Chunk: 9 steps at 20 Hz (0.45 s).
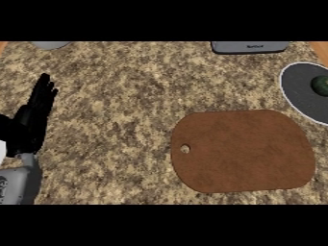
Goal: Pick the squash from the cutting board and place it in the pan
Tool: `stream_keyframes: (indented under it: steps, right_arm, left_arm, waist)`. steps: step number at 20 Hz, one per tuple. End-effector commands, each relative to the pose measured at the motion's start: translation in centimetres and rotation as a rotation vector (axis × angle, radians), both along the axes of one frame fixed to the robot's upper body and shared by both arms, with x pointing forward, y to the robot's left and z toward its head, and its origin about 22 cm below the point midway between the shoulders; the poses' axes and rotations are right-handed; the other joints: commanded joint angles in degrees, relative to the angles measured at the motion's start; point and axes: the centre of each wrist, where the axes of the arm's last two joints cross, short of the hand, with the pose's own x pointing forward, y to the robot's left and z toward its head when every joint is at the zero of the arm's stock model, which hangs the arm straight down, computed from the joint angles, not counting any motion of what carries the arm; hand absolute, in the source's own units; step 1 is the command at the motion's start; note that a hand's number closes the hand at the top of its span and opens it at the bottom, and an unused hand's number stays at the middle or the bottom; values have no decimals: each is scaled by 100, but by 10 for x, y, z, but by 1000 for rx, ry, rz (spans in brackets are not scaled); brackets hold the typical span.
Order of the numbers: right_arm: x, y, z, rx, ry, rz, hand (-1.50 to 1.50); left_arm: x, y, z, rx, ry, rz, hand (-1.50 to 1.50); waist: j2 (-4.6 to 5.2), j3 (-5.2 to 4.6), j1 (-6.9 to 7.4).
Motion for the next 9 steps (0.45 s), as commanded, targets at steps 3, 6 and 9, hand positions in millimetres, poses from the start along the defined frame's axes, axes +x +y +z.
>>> stream_keyframes:
  steps: [3,6,9]
  right_arm:
    - [-36,20,-1,9,-5,31,-150]
    - [-54,34,11,2,24,51,-150]
    - [-79,56,27,-36,42,-5,-150]
  left_arm:
    - [-7,-1,4,15,1,-6,0]
    - [-3,-10,4,1,-7,6,0]
    - [5,-12,8,-10,-3,-16,0]
  waist:
    - [-6,-2,2]
    - [8,-4,-28]
    - [60,9,63]
